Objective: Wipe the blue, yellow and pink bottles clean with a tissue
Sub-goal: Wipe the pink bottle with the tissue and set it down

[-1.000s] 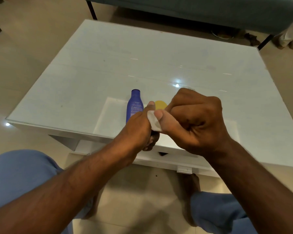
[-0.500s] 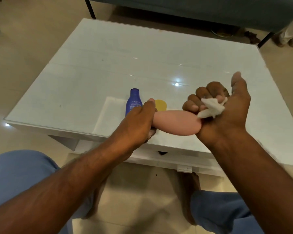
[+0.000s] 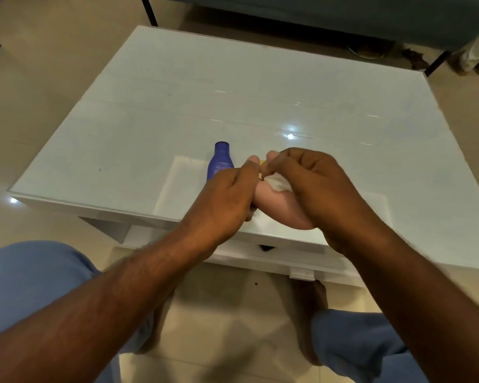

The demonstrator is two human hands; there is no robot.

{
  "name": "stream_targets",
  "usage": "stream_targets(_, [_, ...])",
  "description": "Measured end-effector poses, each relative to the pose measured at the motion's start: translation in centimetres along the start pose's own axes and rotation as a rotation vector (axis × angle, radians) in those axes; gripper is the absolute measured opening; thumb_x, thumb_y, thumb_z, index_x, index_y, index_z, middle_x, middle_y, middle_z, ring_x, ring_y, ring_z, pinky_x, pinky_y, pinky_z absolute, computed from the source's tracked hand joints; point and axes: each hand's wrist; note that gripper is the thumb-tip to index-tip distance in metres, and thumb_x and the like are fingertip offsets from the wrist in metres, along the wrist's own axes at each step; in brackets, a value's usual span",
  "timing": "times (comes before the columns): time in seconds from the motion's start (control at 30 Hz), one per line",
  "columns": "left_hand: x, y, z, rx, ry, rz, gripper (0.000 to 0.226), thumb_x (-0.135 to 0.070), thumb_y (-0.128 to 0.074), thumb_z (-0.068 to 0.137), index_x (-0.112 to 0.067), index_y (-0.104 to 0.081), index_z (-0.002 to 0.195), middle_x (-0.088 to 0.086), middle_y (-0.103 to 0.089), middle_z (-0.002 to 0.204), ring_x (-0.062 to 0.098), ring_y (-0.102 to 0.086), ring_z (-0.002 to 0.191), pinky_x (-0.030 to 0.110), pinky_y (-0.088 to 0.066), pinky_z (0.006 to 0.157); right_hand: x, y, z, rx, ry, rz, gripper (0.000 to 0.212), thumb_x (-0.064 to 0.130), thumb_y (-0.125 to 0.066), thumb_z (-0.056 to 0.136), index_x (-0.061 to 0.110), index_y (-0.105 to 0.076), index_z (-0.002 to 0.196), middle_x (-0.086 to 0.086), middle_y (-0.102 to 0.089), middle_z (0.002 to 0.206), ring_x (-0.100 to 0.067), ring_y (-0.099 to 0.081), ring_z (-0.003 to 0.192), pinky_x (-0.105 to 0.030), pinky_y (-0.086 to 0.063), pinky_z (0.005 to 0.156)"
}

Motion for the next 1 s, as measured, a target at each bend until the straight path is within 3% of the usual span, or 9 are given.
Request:
stream_targets(0.13, [0.2,0.3,0.3,0.042,0.041,-0.018,0.062,-0.063,-0.029,0.100,-0.015,-0.061,0.078,-0.001,-0.056,0.052,0.006,-0.054,0.045,0.024,-0.047,0.055,-0.3,0.0,-0.2,-0.012,0.110,-0.261,0.038,0.052,-0.049,0.107,0.029,-0.077,0.095,0.014,-0.073,0.087,-0.004,-0.067,0.081,-0.022,-0.046,0.069])
stream_targets(0.2, [0.1,0.2,0.3,0.065,0.041,-0.048,0.069,-0.066,-0.027,0.099,-0.010,-0.065,0.107,0.003,-0.057,0.055,0.010,-0.054,0.050,0.024,-0.048,0.053,-0.4,0.2,-0.1,-0.055,0.135,-0.268,0.043,0.051,-0.049,0.107,0.025,-0.078,0.091,0.009,-0.073,0.084,-0.008,-0.067,0.079,-0.023,-0.046,0.068])
stream_targets(0.27, [0.1,0.2,0.6,0.074,0.037,-0.102,0.078,-0.067,-0.029,0.097,-0.008,-0.042,0.146,0.004,-0.058,0.057,0.010,-0.053,0.050,0.022,-0.048,0.050,-0.4,0.3,0.0,-0.099,0.101,-0.176,0.046,0.050,-0.049,0.108,0.020,-0.078,0.087,0.003,-0.074,0.085,-0.013,-0.068,0.080,-0.026,-0.047,0.069])
stream_targets(0.33, [-0.2,0.2,0.7,0.072,0.006,-0.119,0.085,-0.067,-0.032,0.096,-0.003,-0.030,0.152,0.003,-0.060,0.056,0.008,-0.054,0.047,0.020,-0.049,0.048,-0.3,0.6,0.3,-0.127,0.016,-0.057,0.047,0.051,-0.049,0.108,0.021,-0.078,0.088,0.004,-0.076,0.090,-0.013,-0.071,0.084,-0.025,-0.048,0.070])
stream_targets(0.47, [-0.2,0.2,0.3,0.110,-0.071,-0.097,0.062,-0.063,-0.036,0.099,-0.009,-0.065,0.110,-0.002,-0.061,0.055,0.005,-0.054,0.046,0.019,-0.049,0.050,-0.1,0.7,0.9,-0.161,-0.104,0.085,0.033,0.044,-0.055,0.105,0.028,-0.077,0.085,0.016,-0.075,0.080,0.000,-0.069,0.074,-0.015,-0.050,0.058])
stream_targets(0.53, [-0.1,0.4,0.4,0.096,-0.047,-0.114,0.060,-0.062,-0.038,0.099,-0.010,-0.064,0.116,-0.002,-0.062,0.056,0.005,-0.054,0.046,0.020,-0.049,0.051,0.0,0.8,0.9,-0.192,-0.079,0.144,0.022,0.036,-0.059,0.094,0.035,-0.077,0.081,0.019,-0.075,0.084,0.000,-0.069,0.080,-0.021,-0.051,0.064])
stream_targets(0.6, [0.0,0.6,0.6,0.071,-0.017,-0.122,0.069,-0.061,-0.039,0.100,-0.005,-0.050,0.139,-0.001,-0.062,0.058,0.007,-0.053,0.049,0.021,-0.049,0.050,0.0,0.9,0.8,-0.221,0.027,0.224,0.030,0.031,-0.050,0.087,0.037,-0.079,0.085,0.020,-0.077,0.093,0.004,-0.069,0.086,-0.018,-0.054,0.066])
stream_targets(0.73, [0.0,0.9,0.6,0.053,0.031,-0.216,0.055,-0.059,-0.038,0.100,-0.010,-0.062,0.095,-0.001,-0.057,0.054,0.009,-0.050,0.046,0.021,-0.047,0.046,-0.4,1.1,0.4,-0.245,0.305,0.070,0.028,0.015,-0.056,0.099,0.025,-0.073,0.117,0.014,-0.072,0.115,0.001,-0.067,0.097,-0.011,-0.052,0.069])
stream_targets(1.0, [-0.1,0.6,-0.1,0.104,0.004,-0.302,0.059,-0.061,-0.036,0.100,-0.017,-0.061,0.069,0.001,-0.053,0.050,0.009,-0.048,0.042,0.023,-0.045,0.044,-0.7,0.8,-0.1,-0.054,0.803,-0.386,0.014,0.017,-0.071,0.100,0.008,-0.081,0.105,-0.002,-0.079,0.101,-0.013,-0.073,0.093,-0.031,-0.057,0.082])
Point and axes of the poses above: each hand's wrist, its own z-axis towards the middle knuckle, its own y-axis out of the back of the hand, x = y × z
